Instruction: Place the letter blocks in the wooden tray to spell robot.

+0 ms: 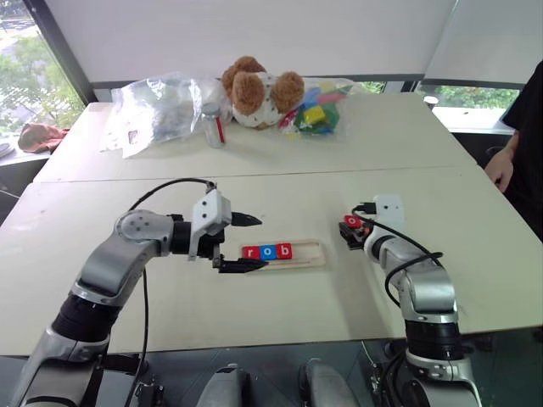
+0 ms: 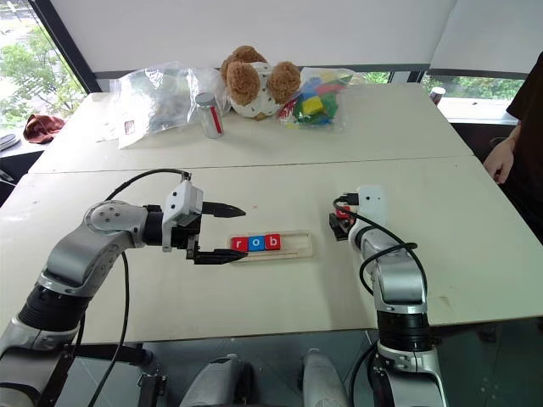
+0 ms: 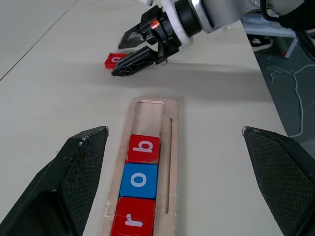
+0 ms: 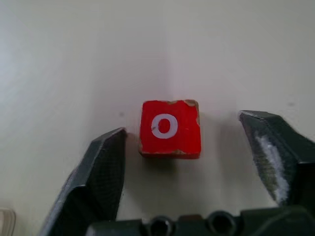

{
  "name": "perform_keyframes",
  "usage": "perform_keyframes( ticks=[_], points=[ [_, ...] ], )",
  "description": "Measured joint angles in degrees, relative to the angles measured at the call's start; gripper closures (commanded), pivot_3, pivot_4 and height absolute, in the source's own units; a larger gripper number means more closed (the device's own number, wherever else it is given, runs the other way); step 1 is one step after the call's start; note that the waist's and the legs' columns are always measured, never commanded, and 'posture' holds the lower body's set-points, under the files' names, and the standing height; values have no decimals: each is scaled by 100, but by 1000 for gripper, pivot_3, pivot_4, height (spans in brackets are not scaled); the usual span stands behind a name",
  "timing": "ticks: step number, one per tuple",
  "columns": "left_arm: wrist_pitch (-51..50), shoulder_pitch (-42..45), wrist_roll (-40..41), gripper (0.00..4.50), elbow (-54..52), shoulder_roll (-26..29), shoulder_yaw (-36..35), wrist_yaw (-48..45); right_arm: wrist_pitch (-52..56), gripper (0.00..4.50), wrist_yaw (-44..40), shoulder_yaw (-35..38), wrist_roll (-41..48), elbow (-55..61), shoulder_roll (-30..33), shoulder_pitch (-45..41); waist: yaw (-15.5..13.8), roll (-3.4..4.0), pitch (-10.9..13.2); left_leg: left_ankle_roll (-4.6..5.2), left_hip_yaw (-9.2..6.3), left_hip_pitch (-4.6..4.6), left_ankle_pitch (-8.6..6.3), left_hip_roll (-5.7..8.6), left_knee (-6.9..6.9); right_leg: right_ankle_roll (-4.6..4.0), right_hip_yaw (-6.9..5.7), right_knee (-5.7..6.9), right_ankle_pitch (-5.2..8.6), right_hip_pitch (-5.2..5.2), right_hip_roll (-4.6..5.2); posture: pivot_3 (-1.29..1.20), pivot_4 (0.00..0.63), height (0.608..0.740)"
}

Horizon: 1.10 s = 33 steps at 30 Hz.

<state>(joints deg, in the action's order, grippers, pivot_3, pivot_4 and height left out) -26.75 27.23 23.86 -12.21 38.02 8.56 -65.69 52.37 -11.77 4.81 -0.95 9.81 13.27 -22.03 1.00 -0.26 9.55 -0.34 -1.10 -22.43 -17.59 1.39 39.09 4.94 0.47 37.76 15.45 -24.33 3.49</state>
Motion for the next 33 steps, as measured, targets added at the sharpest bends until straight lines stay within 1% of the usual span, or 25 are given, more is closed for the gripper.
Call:
perform_keyframes(
  ticks=[2,3,9,12,16,19,22,24,25,28,29,33],
  points=[
    [23,-26,-41,0,18,1,0,30,-71,3056,-31,-168,-5,-30,87,-3,-1,0,0,0,0,1,0,0,0,0,0,2,0,0,-1,0,150,740],
    [33,-49,-68,0,33,1,0,48,-99,3362,-27,-206,-23,-49,110,-18,-2,-1,-1,0,0,1,0,0,0,0,0,3,0,0,-1,0,150,740],
    [80,-134,-83,0,31,1,2,97,75,3353,254,-145,-24,83,71,-19,-25,-2,-1,0,-1,0,0,-1,0,0,2,4,0,-1,1,0,150,740],
    [85,-214,-89,0,-5,9,38,66,692,3353,556,145,-1,973,-276,234,-28,-2,-1,3,-7,-6,-2,-4,-6,1,2,4,1,-9,4,0,150,740],
    [243,-231,-245,0,-68,125,247,-102,2034,3353,1019,462,-2,2495,-1266,749,-25,-1,-2,3,-9,-7,-2,-6,-9,0,4,6,1,-11,1,0,150,740],
    [310,-192,-270,0,-66,94,335,-173,2590,3353,1158,386,-3,2787,-1462,890,-8,-1,-2,3,2,-4,-2,2,-2,0,14,6,1,-9,1,0,150,740],
    [353,-160,-292,0,-55,22,395,-198,2717,3353,1205,333,-2,2825,-1455,928,-17,-1,-2,4,0,0,-2,3,-1,0,12,6,1,-4,-1,0,150,740],
    [354,-133,-307,0,-3,-3,405,-225,2644,2267,1220,336,-2,2811,-1441,969,-14,-2,-2,4,-1,0,-2,0,-1,0,12,6,1,-4,-6,0,150,740],
    [354,-99,-315,0,11,-12,407,-234,2600,1864,1213,337,5,2783,-1436,998,-15,-2,-2,4,-2,0,-2,0,-1,0,12,6,1,-4,-8,0,150,740],
    [355,1,-322,0,32,-52,407,-258,2517,230,1171,236,53,2764,-1428,1030,-16,-3,-3,4,-1,1,-2,0,-1,0,12,6,1,-3,-8,0,150,740],
    [355,1,-322,0,38,-52,407,-269,2501,65,1162,208,68,2764,-1420,1039,-16,-3,-3,4,-1,1,-2,0,0,0,12,6,1,-2,-8,0,150,740],
    [360,2,-327,0,123,-49,405,-290,2478,65,1178,237,61,2735,-1260,1040,-28,-4,-3,4,-1,1,-2,2,0,0,12,5,1,0,-6,0,150,740]
  ],
)
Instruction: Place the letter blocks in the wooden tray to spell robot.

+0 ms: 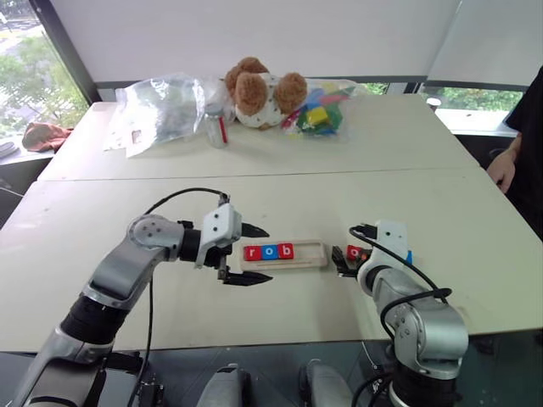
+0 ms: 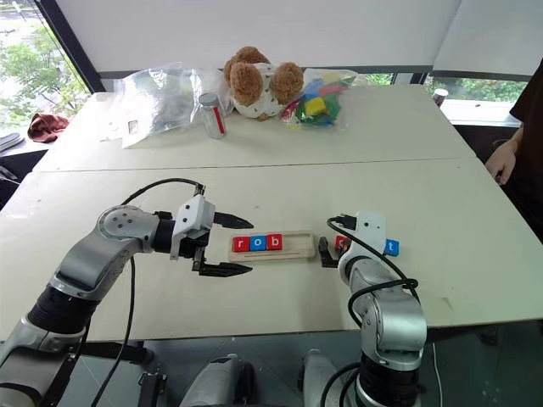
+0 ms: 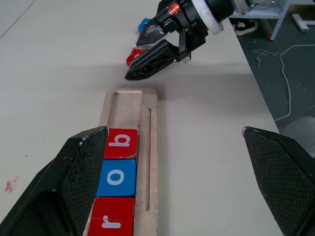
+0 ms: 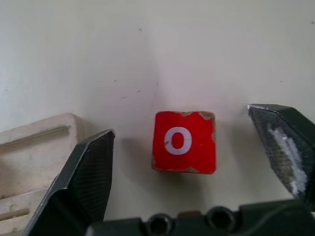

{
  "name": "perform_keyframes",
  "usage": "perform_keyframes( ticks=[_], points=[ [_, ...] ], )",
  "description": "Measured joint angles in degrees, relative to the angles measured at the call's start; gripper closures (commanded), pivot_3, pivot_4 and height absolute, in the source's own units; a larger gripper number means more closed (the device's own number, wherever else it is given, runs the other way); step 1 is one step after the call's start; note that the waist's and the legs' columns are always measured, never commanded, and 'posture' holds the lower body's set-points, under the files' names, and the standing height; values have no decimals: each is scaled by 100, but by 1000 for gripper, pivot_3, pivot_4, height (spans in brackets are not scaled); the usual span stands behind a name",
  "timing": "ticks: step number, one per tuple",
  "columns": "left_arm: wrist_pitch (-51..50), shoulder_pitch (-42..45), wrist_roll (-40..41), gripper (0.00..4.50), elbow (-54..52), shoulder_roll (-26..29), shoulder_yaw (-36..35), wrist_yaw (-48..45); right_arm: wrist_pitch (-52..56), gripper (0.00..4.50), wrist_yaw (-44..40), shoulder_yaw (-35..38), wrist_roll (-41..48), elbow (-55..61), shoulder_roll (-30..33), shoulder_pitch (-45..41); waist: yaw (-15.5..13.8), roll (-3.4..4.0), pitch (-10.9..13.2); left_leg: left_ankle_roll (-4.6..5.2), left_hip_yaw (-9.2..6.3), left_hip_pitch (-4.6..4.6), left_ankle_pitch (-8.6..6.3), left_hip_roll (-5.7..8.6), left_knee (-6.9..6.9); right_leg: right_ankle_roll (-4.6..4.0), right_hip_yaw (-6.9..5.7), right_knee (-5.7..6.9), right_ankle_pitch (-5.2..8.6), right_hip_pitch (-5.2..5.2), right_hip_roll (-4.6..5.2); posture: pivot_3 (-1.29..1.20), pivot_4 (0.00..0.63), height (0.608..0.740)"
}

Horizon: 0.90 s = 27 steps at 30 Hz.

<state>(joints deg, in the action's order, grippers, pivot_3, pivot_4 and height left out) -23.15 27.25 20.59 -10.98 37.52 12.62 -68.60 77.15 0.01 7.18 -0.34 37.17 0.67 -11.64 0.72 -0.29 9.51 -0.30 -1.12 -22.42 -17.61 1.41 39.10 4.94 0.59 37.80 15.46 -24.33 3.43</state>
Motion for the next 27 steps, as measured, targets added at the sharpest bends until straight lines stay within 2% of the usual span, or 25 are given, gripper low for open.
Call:
perform_keyframes(
  ticks=[3,7,9,12,14,17,20,27],
  points=[
    [21,29,-37,0,226,11,-10,1,142,65,-195,102,94,89,303,-156,17,1,0,0,-1,0,0,-2,-1,0,-1,1,0,-2,-4,0,150,740],
    [22,62,-18,0,310,69,-63,-21,-94,65,-1095,130,600,195,1311,-468,26,1,1,2,-1,0,-1,-5,-3,1,-1,-3,1,-3,-7,0,150,740],
    [-48,62,140,0,274,114,-142,-111,-947,65,-2331,-8,1041,-144,2420,-450,24,1,4,7,1,-1,-4,-5,-4,1,-4,-13,1,2,-8,0,150,740],
    [-193,62,268,0,111,374,-258,-257,-2768,65,-4477,-157,1392,-1359,3969,-397,16,-2,6,22,-2,8,-13,-9,-1,2,-18,-38,1,33,-13,0,150,740],
    [-234,70,257,0,97,478,-269,-270,-4019,65,-5678,-304,1469,-2542,4451,-484,18,-4,7,33,-2,28,-19,-14,-2,2,-19,-55,1,61,-15,0,150,740],
    [-243,59,258,0,70,473,-269,-234,-5648,65,-6804,-738,1310,-4060,4610,-835,30,-5,10,35,1,33,-20,-17,-2,2,-13,-56,1,64,-14,0,150,740],
    [-292,-10,260,0,-88,477,-280,-114,-6732,65,-7485,-1173,1082,-5210,4582,-1305,33,-2,13,34,1,33,-20,-21,-3,2,-11,-54,1,60,-7,0,150,740],
    [-521,-385,266,0,-388,547,-459,220,-7590,65,-7792,-1350,935,-6447,4349,-1776,-13,-1,14,32,-2,27,-20,-19,-1,2,-12,-55,0,58,9,0,150,740]
  ],
)
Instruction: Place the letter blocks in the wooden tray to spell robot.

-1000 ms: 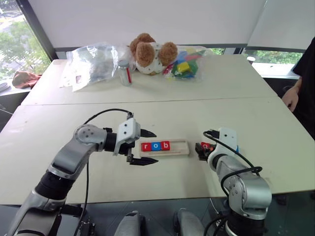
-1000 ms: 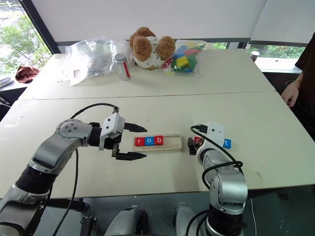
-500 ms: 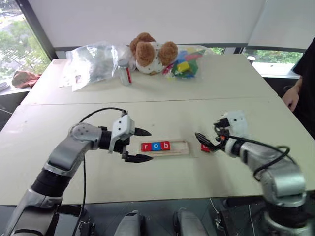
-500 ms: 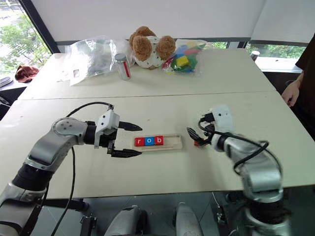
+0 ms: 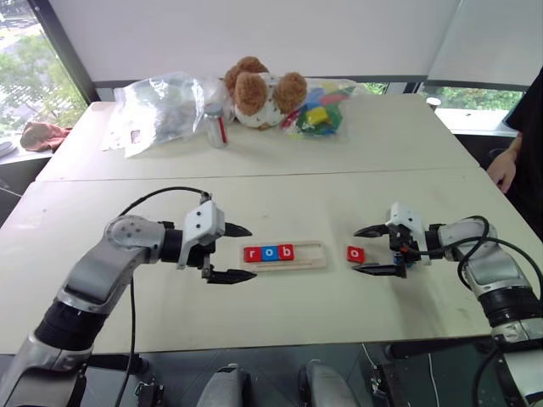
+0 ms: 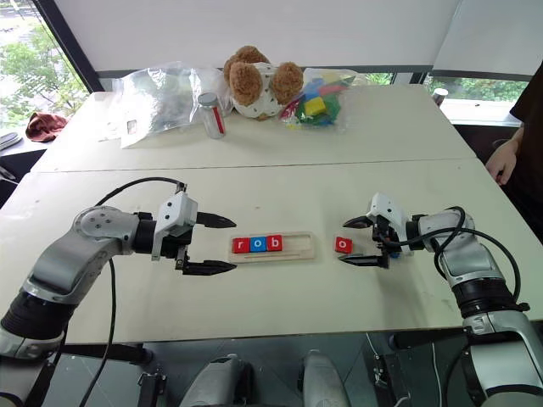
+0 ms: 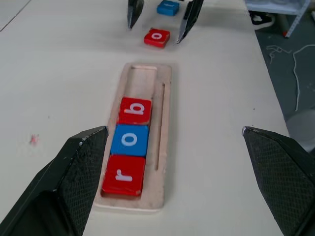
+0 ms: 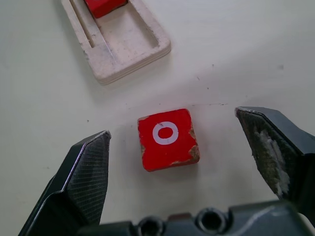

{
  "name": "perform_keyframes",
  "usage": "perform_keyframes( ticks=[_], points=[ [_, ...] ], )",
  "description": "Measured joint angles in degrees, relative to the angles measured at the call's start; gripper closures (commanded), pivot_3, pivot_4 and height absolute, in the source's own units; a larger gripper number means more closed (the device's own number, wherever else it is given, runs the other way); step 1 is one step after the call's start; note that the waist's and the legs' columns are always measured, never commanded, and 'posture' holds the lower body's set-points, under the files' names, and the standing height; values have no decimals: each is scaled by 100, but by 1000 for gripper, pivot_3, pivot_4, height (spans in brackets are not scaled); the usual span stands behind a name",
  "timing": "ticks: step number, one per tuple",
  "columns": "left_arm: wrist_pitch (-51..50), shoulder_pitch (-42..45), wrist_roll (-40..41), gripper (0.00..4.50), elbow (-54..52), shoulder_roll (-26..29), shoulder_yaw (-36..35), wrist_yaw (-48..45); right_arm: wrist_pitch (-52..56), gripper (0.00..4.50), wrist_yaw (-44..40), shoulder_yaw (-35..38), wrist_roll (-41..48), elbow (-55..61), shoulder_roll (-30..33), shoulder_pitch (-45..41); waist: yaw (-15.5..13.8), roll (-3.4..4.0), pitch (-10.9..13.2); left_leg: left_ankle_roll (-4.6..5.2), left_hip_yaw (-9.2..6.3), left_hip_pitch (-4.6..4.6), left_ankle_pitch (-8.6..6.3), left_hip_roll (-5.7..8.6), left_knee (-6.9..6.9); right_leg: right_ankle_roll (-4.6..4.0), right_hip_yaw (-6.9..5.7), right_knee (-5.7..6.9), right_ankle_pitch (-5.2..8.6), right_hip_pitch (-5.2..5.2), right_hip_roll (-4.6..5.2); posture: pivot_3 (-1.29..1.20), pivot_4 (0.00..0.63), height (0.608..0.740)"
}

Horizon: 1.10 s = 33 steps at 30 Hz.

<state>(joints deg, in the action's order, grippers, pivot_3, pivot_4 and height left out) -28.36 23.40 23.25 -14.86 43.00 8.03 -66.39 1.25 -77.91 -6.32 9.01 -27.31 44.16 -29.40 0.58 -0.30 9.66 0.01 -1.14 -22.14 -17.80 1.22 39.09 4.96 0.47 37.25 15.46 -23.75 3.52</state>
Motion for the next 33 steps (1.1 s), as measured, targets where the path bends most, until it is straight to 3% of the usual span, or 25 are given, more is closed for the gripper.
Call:
perform_keyframes(
  ticks=[2,5,10,18,24,33],
  points=[
    [-23,-20,1,0,-46,0,-23,55,-156,65,-10,-11,-23,-209,-61,-36,-1,0,0,-2,1,0,1,4,3,-1,1,0,0,1,5,0,150,740],
    [-39,-21,28,0,-127,0,-37,88,-319,895,-11,-8,-40,-328,-64,-62,1,0,-1,-3,1,0,1,5,5,-1,1,-1,-1,3,7,0,150,740],
    [-37,-19,27,0,-97,12,-37,100,-428,3353,-10,-3,-28,-328,-75,-35,9,1,-1,-4,-1,0,1,4,1,-1,0,-1,-1,1,6,0,150,740],
    [33,-9,-11,0,125,119,-37,-7,96,3342,-15,-53,68,373,-282,-19,32,3,1,-5,0,-5,1,3,0,-1,2,3,-1,-9,5,0,150,740],
    [358,-2,-235,0,540,255,-34,-116,685,3342,-65,-645,-7,1237,-716,-613,12,4,0,-12,0,-22,5,4,0,-1,1,12,-1,-33,4,0,150,740],
    [379,-131,-271,0,452,293,-42,-108,410,3342,-206,-1122,-368,560,-967,-1052,11,3,0,-13,1,-34,6,16,1,-1,4,3,-1,-39,15,0,150,740]
  ],
)
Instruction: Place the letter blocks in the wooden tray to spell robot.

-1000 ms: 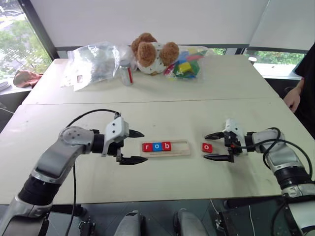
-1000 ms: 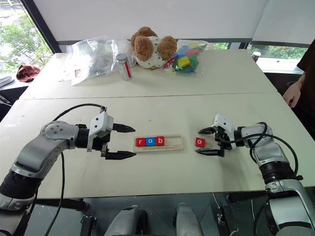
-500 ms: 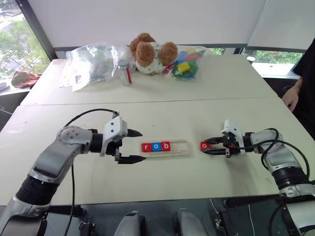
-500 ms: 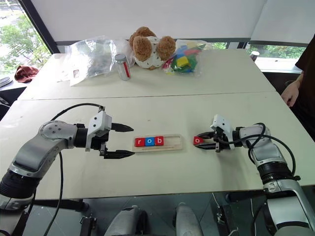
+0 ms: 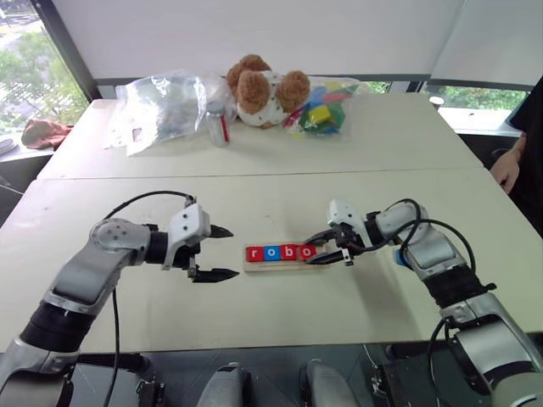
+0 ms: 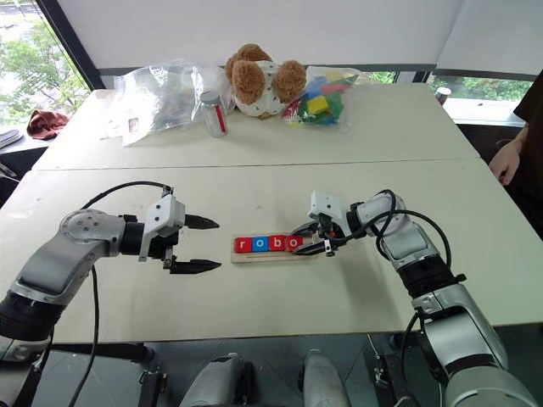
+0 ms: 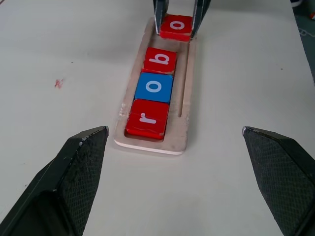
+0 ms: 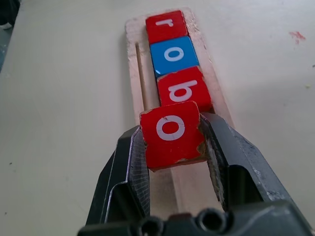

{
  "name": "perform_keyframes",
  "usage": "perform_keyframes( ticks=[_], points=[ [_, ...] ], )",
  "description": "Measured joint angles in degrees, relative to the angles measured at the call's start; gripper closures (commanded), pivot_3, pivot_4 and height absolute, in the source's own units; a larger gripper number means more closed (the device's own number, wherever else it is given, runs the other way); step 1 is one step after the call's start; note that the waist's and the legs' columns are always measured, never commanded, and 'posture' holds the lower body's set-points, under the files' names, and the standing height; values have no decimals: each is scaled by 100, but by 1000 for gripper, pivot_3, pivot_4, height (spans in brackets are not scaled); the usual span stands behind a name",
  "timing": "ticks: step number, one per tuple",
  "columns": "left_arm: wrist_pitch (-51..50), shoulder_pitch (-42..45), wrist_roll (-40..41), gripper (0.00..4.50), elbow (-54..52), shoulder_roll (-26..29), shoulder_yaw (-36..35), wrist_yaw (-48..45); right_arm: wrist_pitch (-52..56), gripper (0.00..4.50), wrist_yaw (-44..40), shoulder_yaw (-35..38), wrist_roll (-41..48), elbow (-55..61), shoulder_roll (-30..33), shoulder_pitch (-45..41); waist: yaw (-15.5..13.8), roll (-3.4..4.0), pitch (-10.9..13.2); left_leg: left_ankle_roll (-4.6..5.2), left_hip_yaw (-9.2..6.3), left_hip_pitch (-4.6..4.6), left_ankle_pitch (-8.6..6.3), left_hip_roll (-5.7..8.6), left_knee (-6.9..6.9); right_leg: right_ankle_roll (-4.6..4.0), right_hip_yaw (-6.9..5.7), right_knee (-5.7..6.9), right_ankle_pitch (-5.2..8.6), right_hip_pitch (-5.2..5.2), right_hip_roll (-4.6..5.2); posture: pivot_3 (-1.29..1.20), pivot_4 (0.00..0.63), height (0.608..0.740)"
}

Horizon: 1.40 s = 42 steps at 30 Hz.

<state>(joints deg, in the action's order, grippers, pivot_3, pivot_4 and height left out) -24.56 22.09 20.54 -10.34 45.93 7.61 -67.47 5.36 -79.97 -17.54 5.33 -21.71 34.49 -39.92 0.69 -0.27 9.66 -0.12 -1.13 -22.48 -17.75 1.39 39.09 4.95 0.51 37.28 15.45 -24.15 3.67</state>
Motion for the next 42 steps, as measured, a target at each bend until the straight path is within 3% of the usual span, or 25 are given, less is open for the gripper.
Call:
perform_keyframes(
  ticks=[12,27,33,34,42],
  points=[
    [-18,-26,2,0,-42,-53,-1,197,-616,3342,-98,-38,-307,-899,-322,-395,13,0,0,-1,1,0,1,-3,-1,0,1,8,0,-7,-5,0,150,740],
    [-20,-52,1,0,-102,-129,0,303,-707,3342,-84,-61,-401,-957,-483,-409,14,0,0,-7,1,0,4,-3,0,0,2,8,0,-7,-5,0,150,740],
    [-18,-39,-3,0,-101,-164,0,323,-748,247,-2,-55,-411,-941,-491,-401,13,0,0,-8,1,0,4,-3,-1,0,2,8,0,-8,-5,0,150,740],
    [-18,-37,-3,0,-101,-164,0,328,-747,52,1,-55,-411,-930,-491,-399,13,0,0,-8,1,0,4,-3,-1,0,2,9,0,-8,-5,0,150,740],
    [-7,73,-15,0,-60,-230,11,328,-696,52,129,38,-403,-509,-393,-323,6,0,0,-8,1,0,4,-3,0,0,2,8,0,-8,-4,0,150,740]
  ],
)
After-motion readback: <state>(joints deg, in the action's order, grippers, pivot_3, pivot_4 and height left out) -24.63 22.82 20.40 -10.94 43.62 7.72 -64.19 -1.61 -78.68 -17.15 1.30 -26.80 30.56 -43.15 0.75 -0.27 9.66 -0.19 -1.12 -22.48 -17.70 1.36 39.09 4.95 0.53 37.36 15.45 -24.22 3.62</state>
